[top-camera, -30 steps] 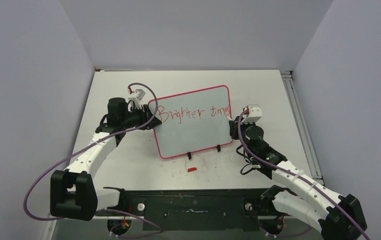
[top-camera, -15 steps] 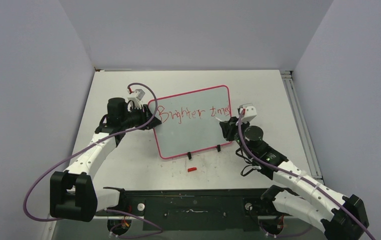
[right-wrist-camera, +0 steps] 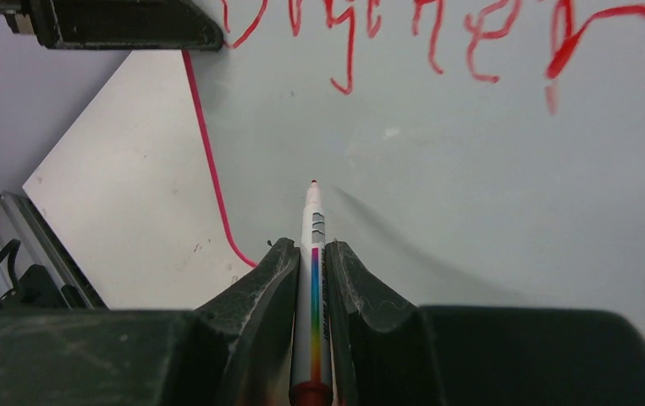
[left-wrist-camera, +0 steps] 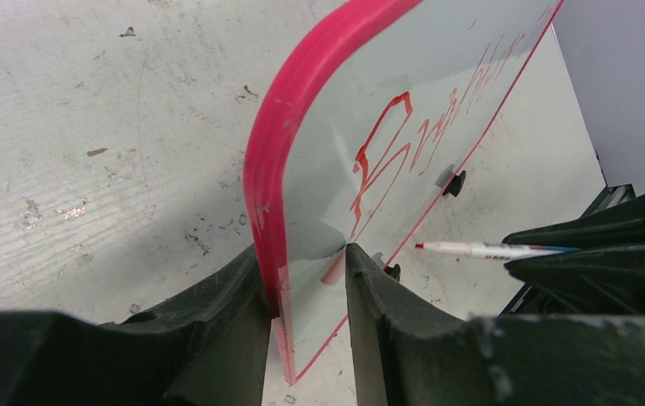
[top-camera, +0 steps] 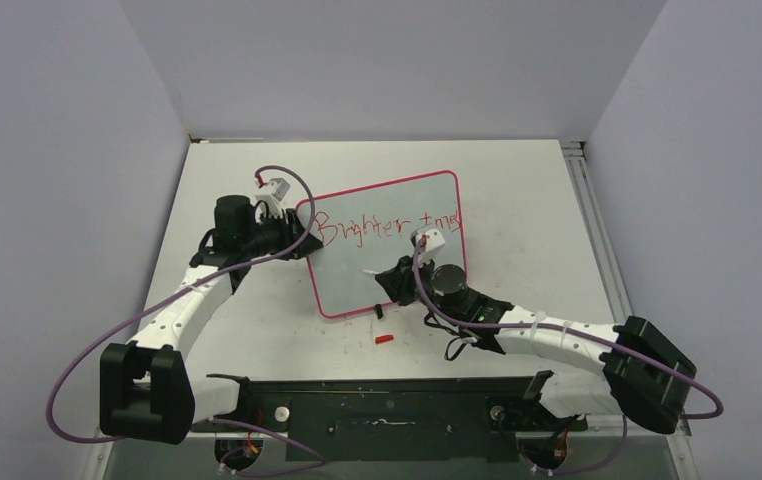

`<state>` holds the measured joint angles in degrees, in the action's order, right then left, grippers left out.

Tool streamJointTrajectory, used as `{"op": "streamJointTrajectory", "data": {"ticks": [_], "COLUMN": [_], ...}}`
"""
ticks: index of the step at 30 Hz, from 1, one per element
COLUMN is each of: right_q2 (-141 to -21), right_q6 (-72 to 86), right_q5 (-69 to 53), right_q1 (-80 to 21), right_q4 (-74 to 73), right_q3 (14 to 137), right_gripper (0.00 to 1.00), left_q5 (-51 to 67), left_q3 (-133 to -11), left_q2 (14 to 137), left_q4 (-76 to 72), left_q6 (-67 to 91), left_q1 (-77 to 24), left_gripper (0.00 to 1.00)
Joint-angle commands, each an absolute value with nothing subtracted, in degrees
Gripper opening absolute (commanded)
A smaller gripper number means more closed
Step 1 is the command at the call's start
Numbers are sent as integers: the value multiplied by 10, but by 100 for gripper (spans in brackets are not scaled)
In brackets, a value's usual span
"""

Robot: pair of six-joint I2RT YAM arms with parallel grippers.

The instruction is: Write a sentence on the whiteboard

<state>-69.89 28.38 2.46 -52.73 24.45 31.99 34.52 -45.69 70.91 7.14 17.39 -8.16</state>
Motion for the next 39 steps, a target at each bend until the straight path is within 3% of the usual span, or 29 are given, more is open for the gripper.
{"op": "streamJointTrajectory", "data": {"ticks": [1,12,39], "right_q2": [-739,-797,-852], "right_q6": [300,290,264], "right_q5": [21,40,76], "right_q1": [-555,-570,-581], "right_q4": [347,399,345], "right_q3": [346,365,409], "right_gripper": [5,5,5], "left_q5": [365,367,368], "left_q3": [-475,-476,-478], "left_q2": [691,691,693], "left_q4": [54,53,53], "left_q6": [177,177,177], "left_q1": [-80,-80,-80], "left_gripper": [33,34,34]}}
